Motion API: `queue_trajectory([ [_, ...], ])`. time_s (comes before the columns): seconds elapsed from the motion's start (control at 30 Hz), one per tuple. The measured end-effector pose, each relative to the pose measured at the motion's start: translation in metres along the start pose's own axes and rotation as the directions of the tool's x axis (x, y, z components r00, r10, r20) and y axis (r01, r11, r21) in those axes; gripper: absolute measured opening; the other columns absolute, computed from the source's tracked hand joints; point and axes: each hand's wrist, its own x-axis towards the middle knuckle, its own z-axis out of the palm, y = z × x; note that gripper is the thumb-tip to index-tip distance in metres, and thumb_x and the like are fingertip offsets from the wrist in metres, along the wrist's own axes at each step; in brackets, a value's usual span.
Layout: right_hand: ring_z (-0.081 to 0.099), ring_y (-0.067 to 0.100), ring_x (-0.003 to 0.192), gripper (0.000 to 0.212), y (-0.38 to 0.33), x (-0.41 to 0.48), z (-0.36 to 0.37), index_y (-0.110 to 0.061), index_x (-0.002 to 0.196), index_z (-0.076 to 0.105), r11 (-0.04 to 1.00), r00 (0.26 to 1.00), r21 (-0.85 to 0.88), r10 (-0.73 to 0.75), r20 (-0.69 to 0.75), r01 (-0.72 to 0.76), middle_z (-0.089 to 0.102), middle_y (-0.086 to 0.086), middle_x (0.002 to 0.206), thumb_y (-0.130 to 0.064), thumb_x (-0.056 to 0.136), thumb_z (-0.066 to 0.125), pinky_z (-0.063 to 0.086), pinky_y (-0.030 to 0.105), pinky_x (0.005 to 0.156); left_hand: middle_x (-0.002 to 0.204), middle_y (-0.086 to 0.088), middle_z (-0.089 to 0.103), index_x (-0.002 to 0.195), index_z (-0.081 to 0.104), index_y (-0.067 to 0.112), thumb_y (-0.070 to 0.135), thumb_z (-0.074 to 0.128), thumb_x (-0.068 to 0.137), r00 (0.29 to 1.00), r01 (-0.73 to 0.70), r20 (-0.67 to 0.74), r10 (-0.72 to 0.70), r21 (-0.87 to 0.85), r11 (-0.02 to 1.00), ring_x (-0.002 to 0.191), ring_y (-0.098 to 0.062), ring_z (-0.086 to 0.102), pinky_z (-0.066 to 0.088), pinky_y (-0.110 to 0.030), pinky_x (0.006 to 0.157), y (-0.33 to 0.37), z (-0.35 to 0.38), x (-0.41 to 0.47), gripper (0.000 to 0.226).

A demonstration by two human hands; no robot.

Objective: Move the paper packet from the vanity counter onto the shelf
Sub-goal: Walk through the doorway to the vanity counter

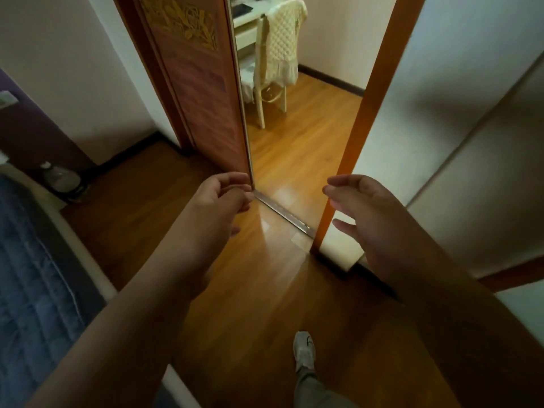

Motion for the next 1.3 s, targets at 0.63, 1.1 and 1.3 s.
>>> queue_trajectory([
  [0.63,0.055,0.015,0.117,0.015,-0.012,0.173,-0.008,-0.033,0.111,0.063,0.989,0.989,-0.061,0.138,0.045,-0.135,0.061,-0.009,0.125,-0.032,0.096,0.065,0.046,0.039,0.097,0.115,0.015,0.067,0.114,0.061,0.043,0.024,0.057,0.099,0.994,0.108,-0.005,-0.108,0.036,0.994,0.107,-0.005,0.065,0.052,-0.036,0.082,0.007,0.051,0.166,0.025],
  [1.1,0.06,0.006,0.114,0.015,-0.064,0.304,0.106,-0.03,0.109,0.068,0.989,0.973,0.098,0.131,-0.191,-0.114,0.069,-0.009,0.119,-0.03,0.094,0.067,0.046,0.039,0.103,0.109,0.017,0.072,0.108,0.067,0.045,0.021,0.058,0.095,0.981,0.051,0.184,-0.054,0.018,0.999,0.1,-0.004,0.069,0.051,-0.03,0.073,0.042,-0.03,0.394,0.029],
  [1.3,0.061,0.004,0.109,0.018,-0.084,0.34,0.163,-0.032,0.112,0.066,0.986,0.951,0.121,0.144,-0.273,-0.115,0.068,-0.011,0.116,-0.033,0.094,0.067,0.048,0.041,0.103,0.106,0.018,0.074,0.104,0.069,0.046,0.023,0.056,0.094,0.955,0.038,0.294,-0.05,0.048,0.998,0.103,-0.005,0.069,0.052,-0.033,0.076,0.057,-0.065,0.473,0.029],
])
